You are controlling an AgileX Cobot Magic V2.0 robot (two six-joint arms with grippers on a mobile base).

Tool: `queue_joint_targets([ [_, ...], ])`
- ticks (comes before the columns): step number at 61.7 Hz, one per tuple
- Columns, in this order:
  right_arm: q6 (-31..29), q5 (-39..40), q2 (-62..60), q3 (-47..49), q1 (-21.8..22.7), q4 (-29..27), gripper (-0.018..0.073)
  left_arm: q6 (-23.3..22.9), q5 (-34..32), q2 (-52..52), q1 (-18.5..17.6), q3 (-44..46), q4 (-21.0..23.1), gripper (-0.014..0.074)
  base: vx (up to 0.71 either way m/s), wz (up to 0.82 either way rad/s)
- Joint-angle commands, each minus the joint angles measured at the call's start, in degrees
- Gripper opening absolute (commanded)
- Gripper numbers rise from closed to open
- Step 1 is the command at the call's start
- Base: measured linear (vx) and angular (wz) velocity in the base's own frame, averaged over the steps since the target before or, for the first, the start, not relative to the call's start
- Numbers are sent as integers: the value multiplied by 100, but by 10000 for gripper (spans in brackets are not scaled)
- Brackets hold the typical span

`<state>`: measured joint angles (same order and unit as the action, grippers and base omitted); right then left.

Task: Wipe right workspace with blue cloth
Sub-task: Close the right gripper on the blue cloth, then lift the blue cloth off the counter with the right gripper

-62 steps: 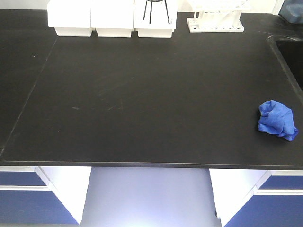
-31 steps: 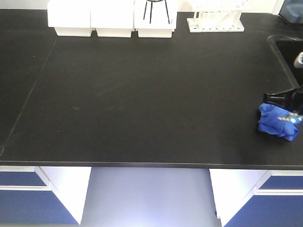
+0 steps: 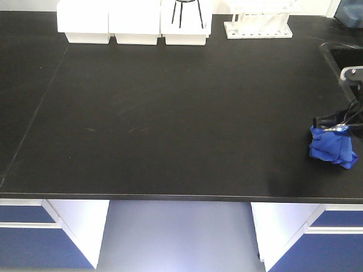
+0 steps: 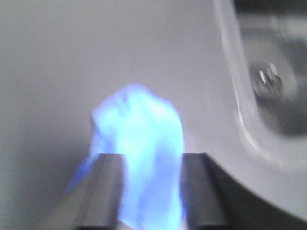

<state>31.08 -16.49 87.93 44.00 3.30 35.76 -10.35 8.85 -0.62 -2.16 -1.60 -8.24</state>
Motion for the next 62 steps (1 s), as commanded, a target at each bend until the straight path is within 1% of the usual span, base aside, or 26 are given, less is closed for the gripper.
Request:
queue_joint_targets([
  [1,301,237,9,180,80,239,422,-49,-476,-93,-26,-175,-5,-6,0,0],
  [7,826,729,222,180,256,242,445,-49,-476,-93,-26,-175,-5,-6,0,0],
  [13,1111,1060,431,180,418,242,444,-49,-476,-93,-26,-175,-5,-6,0,0],
  [21,1113,1107,652,180,521,268,444,-49,-476,-93,-26,-175,-5,-6,0,0],
  [29,1068,1224,880,180,521,458,441,-49,-476,-93,-26,-175,-5,-6,0,0],
  [37,1068,1501,1073,180,511,500,412,-49,-476,-93,-26,-175,-5,-6,0,0],
  [41,1068,1597,1114,180,511,500,368,-49,-476,-93,-26,-175,-5,-6,0,0],
  [46,1068,1649,1113,180,511,500,283,-49,-476,-93,-26,-175,-5,-6,0,0],
  [48,1068,1616,1101,180,511,500,244,-49,-476,-93,-26,-175,-5,-6,0,0],
  [51,1068,1610,1082,180,511,500,162,-49,-476,-93,-26,-175,-5,-6,0,0],
  [53,1068,1610,1057,180,511,500,132,-49,-476,-93,-26,-175,-5,-6,0,0],
  [57,1059,1580,939,180,511,500,33,-49,-476,-93,-26,-175,-5,-6,0,0],
  [59,1035,1573,861,180,511,500,-3,-49,-476,-93,-26,-175,-5,-6,0,0],
  [62,964,1564,722,180,511,500,-13,-49,-476,-93,-26,-175,-5,-6,0,0],
])
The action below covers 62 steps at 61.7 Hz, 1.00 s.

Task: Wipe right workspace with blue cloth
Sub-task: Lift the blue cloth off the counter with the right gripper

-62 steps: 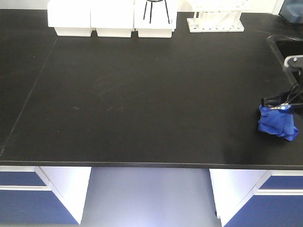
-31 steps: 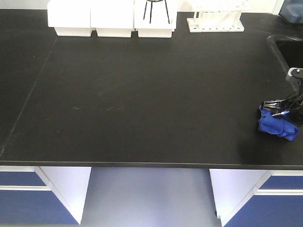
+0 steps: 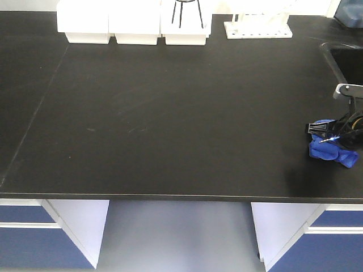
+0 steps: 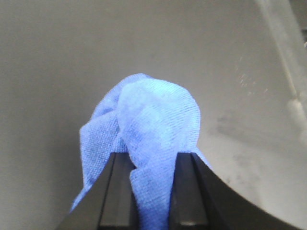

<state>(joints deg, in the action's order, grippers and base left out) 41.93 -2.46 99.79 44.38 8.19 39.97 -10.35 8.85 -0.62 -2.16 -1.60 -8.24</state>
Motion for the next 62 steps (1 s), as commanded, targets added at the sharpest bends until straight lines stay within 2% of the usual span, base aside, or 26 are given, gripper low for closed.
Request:
queue_joint_targets([
  [1,-132,161,-515,142,22,79,-13,-49,-476,-93,-26,-175,-5,-6,0,0],
  [7,-140,124,-922,142,22,79,-10,-49,-476,-93,-26,-175,-5,-6,0,0],
  [21,-205,-740,-2068,26,15,60,-2,-49,-476,-93,-26,-175,-5,-6,0,0],
  [44,-339,-28,-4018,-1790,15,79,-1,-49,-476,-93,-26,-175,-5,-6,0,0],
  [62,-359,-165,-5079,-2120,21,74,-1,-49,-476,-93,-26,-175,-5,-6,0,0],
])
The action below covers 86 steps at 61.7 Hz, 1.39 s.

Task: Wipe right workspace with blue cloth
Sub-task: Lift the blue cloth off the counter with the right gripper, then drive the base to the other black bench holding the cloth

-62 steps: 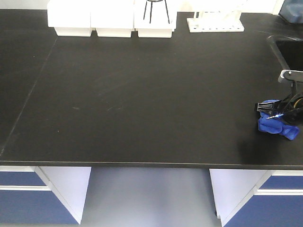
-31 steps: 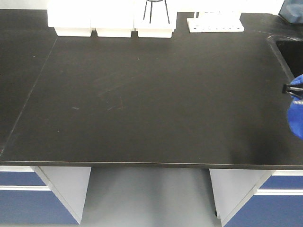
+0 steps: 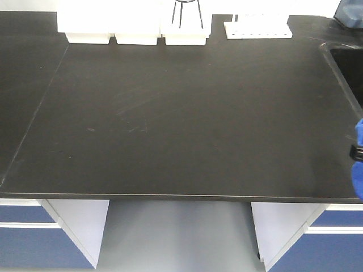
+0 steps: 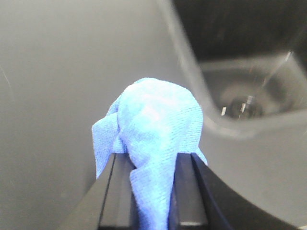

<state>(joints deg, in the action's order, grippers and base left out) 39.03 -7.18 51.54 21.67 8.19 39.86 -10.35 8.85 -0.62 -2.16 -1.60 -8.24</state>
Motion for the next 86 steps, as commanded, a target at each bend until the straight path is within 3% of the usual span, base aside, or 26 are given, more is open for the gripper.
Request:
queue_joint_targets([
  [1,-69,312,-281,151,21,84,-1,-49,-476,-93,-26,-175,-5,-6,0,0],
  [86,-69,271,-402,151,21,84,-1,-49,-476,-93,-26,-175,-5,-6,-2,0],
])
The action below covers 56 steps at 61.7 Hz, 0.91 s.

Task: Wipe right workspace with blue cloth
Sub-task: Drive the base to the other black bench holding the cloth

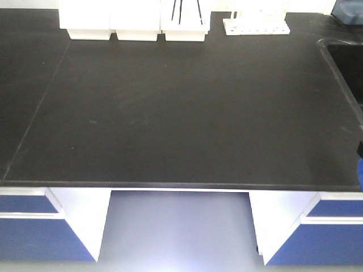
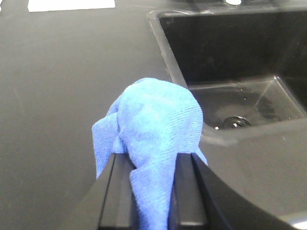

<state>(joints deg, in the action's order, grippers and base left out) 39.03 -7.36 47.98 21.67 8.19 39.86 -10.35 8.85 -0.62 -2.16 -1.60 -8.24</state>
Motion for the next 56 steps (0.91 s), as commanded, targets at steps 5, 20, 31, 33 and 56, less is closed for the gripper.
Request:
queue_joint_targets([
  [5,-69,284,-46,151,21,84,-1,-49,-476,-93,-26,-175,-5,-6,-15,2],
  [20,-69,284,-46,151,21,84,-1,-49,-476,-93,-26,-175,-5,-6,-22,1],
  [31,-69,284,-46,151,21,84,0,-49,-476,-93,-26,-175,-5,-6,-28,-1],
  [33,-69,284,-46,151,21,84,0,-49,-476,-93,-26,-175,-5,-6,-28,0],
  [56,-69,290,-46,151,21,84,0,-49,-476,-93,-26,-175,-5,-6,-31,0],
])
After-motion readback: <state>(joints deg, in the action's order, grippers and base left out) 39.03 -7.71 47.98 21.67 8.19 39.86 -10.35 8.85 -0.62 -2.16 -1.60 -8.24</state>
